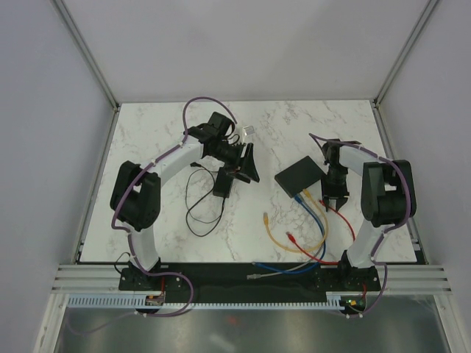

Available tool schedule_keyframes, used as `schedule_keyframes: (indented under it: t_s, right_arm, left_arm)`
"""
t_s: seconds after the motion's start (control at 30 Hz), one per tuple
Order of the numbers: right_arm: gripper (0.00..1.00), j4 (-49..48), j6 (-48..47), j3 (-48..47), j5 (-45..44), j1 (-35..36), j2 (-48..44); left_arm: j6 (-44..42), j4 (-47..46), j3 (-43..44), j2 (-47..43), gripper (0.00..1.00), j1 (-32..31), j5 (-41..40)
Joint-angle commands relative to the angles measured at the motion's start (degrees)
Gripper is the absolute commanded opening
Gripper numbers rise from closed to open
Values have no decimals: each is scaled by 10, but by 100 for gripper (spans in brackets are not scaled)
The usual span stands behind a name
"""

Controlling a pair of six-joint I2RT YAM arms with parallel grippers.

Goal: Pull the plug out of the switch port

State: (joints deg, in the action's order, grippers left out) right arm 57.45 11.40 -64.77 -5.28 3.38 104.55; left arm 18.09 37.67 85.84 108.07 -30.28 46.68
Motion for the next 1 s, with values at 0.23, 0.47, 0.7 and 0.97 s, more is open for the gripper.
schedule_keyframes:
  t_s: [0.23,0.47,0.7,0.97]
  right_arm:
    - [48,-4,-5,-28,-7,1,-7]
    - [48,6,-1,-54,-35,1,-8]
    - [49,7,-16,-71,-30,2,28]
    - [46,-23,-23,-55,26,1,46]
  left_arm:
    - [-21,-2,-16,-35,60,8,25]
    - [-14,-1,-11,-30,60,12,27]
    - [-13,-2,-8,-27,60,15,32]
    - [-17,-1,-19,-33,60,21,33]
